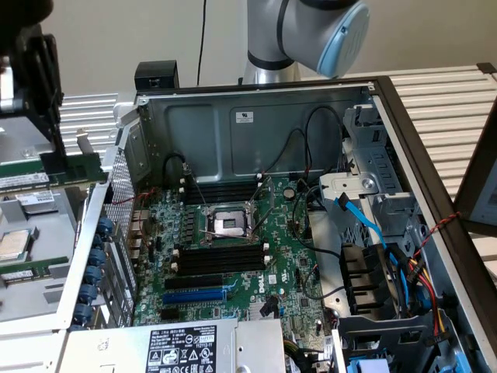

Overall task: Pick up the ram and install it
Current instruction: 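Pick up the ram and move it above insertion slot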

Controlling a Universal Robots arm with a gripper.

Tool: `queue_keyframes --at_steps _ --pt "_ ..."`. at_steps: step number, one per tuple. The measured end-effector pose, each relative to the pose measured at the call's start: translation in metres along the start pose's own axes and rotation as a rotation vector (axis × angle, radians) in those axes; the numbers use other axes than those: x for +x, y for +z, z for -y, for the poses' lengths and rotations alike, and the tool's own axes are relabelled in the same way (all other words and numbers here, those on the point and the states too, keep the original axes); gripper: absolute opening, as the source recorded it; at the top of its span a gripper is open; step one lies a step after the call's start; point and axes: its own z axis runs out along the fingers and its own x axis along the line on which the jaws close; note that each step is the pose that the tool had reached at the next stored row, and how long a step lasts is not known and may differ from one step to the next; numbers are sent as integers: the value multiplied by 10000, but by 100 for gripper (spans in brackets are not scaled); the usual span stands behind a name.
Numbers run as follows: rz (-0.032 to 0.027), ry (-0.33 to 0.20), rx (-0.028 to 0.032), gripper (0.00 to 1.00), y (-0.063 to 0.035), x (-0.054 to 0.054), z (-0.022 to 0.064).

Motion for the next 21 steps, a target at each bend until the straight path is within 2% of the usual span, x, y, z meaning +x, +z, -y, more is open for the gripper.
queue_keyframes --at_steps 5,10,19,21 --pt "87 -3 10 13 -26 26 221" --pt "236 -9 26 13 -48 52 449" --pt "665 -25 73 13 -70 97 855" --pt "738 -29 80 13 -80 107 941"
